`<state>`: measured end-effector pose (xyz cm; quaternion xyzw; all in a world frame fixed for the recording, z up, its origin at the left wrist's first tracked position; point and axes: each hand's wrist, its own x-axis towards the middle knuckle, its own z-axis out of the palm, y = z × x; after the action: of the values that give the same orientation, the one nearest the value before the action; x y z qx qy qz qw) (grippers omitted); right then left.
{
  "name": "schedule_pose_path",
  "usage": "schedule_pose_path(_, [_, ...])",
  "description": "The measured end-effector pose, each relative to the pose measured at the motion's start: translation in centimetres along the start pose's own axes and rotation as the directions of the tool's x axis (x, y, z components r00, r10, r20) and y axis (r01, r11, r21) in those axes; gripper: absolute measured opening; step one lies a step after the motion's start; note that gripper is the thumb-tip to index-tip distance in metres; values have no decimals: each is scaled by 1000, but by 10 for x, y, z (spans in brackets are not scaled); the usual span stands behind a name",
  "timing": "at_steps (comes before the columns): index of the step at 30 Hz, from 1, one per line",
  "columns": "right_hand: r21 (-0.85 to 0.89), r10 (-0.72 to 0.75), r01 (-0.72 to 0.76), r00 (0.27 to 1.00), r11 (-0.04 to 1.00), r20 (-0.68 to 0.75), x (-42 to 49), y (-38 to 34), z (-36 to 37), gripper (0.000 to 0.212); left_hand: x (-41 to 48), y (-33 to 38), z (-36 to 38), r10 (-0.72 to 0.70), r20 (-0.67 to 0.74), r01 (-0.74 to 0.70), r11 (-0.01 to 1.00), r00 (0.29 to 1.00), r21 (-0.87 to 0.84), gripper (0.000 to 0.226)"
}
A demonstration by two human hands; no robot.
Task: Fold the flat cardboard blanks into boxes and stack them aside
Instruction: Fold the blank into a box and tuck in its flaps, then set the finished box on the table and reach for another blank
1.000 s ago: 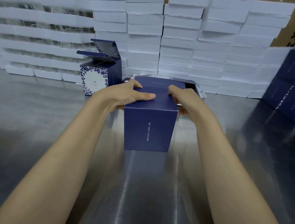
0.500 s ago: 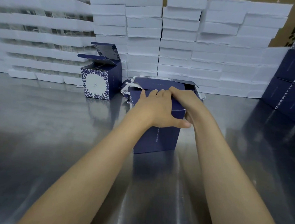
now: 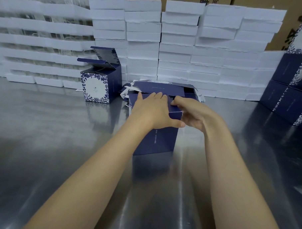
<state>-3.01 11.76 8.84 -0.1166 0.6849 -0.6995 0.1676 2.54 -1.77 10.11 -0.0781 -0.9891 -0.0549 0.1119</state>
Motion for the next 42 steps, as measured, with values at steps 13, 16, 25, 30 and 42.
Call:
schedule_pose_path(13, [-51, -192, 191, 981, 980, -22, -2, 71, 9, 57, -24, -74, 7, 405, -592, -453, 889, 697, 75, 50])
schedule_pose_path(16, [-165, -244, 228, 966, 960, -81, -1, 80, 29, 37, -30, -87, 34, 296, -768, -401, 914, 568, 55, 38])
schedule_pose_path(25, [-667, -517, 513, 828, 540, 218, -3, 94, 70, 51, -33, -136, 60, -542, -663, -301, 610, 516, -733, 35])
schedule_pose_path(30, [-633, -470, 504, 850, 588, 239, -4, 95, 80, 53, -33, -151, 60, -716, -557, -194, 529, 420, -826, 55])
schedule_pose_path(42, [-549, -359, 310, 933, 776, 19, 6, 94, 74, 37, -8, -98, 87, -19, -736, 61, 998, 677, 30, 95])
